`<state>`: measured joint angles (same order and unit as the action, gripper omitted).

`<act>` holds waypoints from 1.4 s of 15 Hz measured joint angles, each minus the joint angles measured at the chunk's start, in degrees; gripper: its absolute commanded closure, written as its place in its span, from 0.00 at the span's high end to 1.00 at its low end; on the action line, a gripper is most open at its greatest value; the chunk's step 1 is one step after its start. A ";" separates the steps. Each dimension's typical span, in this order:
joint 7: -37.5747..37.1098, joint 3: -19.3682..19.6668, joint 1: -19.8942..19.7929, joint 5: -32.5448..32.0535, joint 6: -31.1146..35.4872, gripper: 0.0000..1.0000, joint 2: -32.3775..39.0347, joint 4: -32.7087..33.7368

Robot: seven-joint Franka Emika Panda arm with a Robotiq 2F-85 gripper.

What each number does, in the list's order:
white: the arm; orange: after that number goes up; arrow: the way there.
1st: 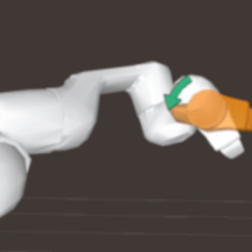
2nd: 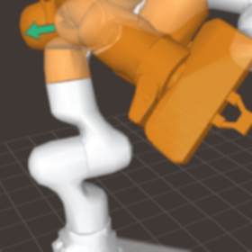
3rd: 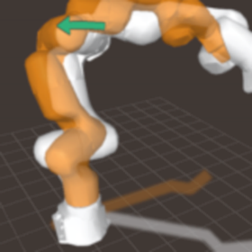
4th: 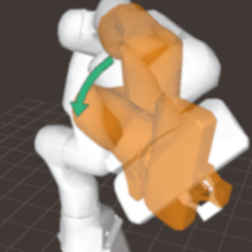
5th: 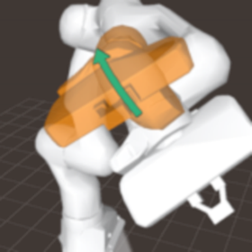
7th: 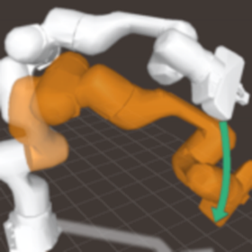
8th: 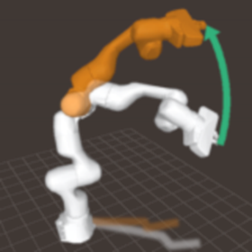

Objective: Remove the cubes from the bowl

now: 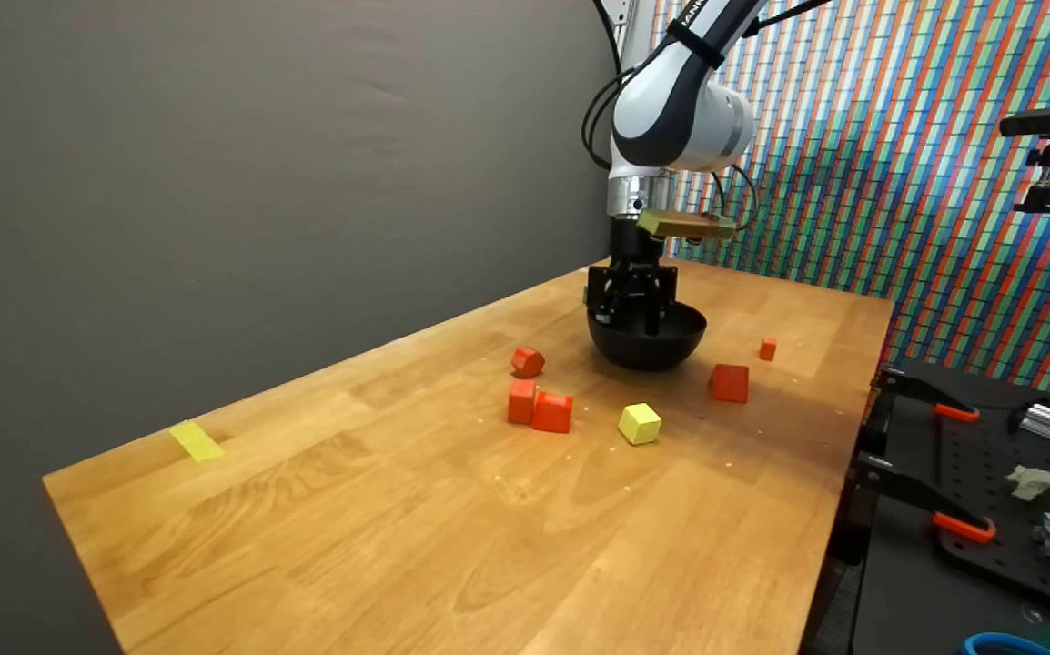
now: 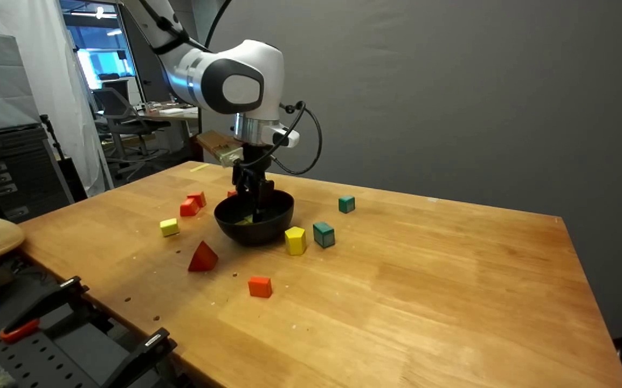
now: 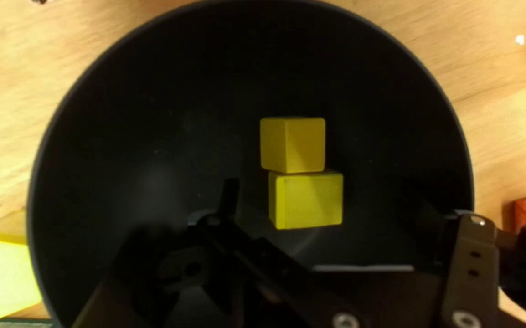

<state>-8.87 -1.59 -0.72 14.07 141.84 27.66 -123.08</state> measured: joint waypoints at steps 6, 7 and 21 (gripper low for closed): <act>-1.86 0.46 0.11 -0.02 1.35 0.45 3.19 1.90; -2.22 0.72 0.12 -0.03 1.57 0.30 3.59 1.92; -6.30 6.94 8.17 -16.95 16.39 0.18 -5.98 -3.24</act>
<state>-15.16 5.36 7.45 -2.88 158.23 21.68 -126.32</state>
